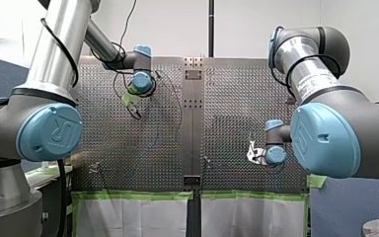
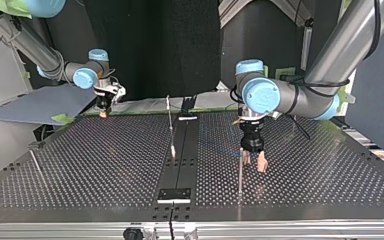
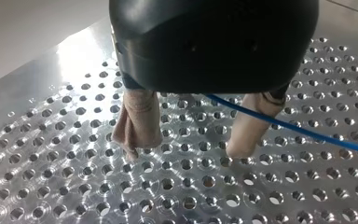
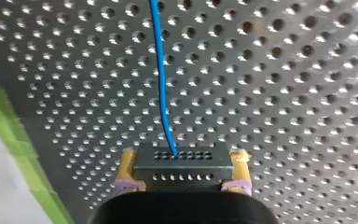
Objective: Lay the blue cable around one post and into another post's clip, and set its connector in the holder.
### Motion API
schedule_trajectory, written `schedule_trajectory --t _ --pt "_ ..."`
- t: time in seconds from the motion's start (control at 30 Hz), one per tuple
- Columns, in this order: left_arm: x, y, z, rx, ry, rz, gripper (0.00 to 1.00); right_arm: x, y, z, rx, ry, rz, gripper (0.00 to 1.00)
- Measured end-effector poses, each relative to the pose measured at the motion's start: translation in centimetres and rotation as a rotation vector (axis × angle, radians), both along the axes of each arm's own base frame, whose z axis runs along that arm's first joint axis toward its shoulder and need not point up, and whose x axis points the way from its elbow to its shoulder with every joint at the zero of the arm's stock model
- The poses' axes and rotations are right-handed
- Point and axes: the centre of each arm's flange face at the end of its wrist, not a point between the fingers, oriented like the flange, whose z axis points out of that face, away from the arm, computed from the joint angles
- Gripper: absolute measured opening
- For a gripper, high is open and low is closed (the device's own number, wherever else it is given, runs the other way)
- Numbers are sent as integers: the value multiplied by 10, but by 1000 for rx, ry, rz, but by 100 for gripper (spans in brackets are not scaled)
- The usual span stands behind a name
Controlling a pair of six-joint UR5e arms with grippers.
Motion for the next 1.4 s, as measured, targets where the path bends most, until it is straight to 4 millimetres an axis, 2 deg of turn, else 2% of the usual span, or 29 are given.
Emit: schedule_trajectory --t 0.27,0.63,1.4 --pt "1 1 0 -6 -2 -3 100 -1 -2 39 -1 -16 -7 38" --pt "2 2 1 -6 -2 -2 100 7 7 102 6 -49 -21 38" --pt "1 0 1 -5 0 -13 100 -10 20 228 -67 -24 -76 38"
